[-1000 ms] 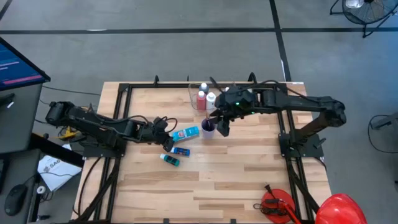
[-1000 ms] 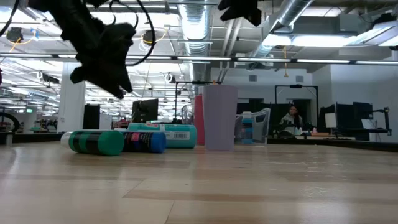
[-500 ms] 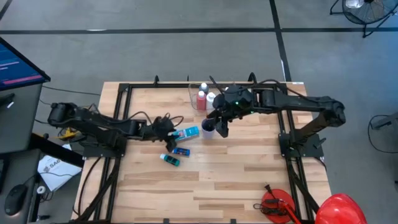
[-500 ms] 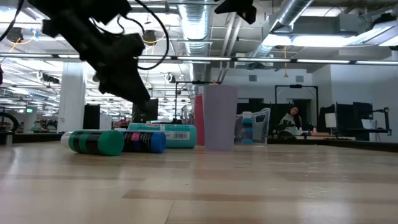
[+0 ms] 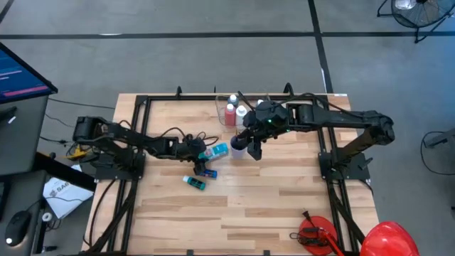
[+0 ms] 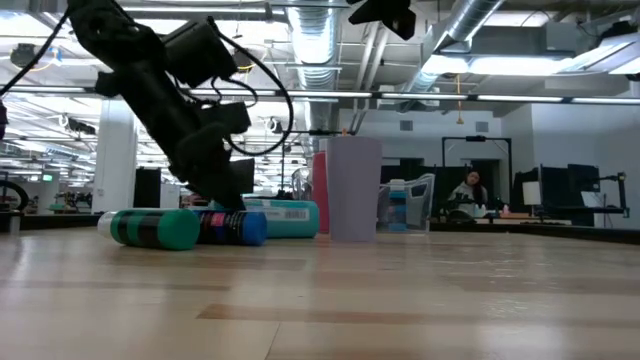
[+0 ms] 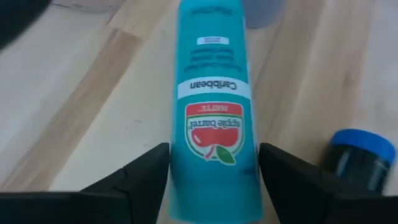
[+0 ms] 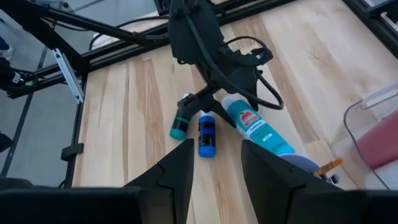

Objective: Pick & Place Paint Supplies
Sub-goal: Put the light blue paint bottle into the transparent bin

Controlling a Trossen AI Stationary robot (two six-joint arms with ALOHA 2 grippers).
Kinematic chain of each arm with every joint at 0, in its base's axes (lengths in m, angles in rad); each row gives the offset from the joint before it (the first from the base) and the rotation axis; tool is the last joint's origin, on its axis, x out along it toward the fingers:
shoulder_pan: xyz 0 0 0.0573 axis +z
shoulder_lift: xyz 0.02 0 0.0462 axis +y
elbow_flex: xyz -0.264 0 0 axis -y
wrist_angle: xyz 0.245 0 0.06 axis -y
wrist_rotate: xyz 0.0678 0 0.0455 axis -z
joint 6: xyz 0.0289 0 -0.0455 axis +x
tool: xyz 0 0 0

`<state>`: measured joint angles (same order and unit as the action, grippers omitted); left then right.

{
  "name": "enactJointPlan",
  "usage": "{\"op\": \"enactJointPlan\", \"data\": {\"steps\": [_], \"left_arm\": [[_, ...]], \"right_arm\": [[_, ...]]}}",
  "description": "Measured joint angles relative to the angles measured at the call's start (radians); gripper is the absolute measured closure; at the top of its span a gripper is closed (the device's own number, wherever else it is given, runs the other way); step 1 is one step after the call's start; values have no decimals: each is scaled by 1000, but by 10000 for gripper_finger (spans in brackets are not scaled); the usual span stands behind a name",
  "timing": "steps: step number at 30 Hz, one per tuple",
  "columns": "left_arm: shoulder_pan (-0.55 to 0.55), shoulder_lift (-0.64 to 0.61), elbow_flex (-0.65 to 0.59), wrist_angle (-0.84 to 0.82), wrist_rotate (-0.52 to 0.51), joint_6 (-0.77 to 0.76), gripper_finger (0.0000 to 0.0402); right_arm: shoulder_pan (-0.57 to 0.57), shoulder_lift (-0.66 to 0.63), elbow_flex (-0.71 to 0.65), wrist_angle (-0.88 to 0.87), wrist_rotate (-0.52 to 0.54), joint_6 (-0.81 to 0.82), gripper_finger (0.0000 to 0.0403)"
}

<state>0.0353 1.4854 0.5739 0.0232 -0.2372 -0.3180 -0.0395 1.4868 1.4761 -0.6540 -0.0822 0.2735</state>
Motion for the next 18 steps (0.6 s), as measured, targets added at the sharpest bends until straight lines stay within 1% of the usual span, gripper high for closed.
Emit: {"op": "enactJointPlan", "data": {"steps": [3,6,11,18], "left_arm": [[0,24,0,13,-37,0,150],[0,38,0,28,-51,16,145],[0,79,0,63,-51,73,142],[0,120,0,98,-43,55,144]], "right_arm": [[0,0,0,-14,0,0,277],[0,0,0,-20,0,0,277],[0,0,0,-23,0,0,277],[0,0,0,-30,0,0,277]]}}
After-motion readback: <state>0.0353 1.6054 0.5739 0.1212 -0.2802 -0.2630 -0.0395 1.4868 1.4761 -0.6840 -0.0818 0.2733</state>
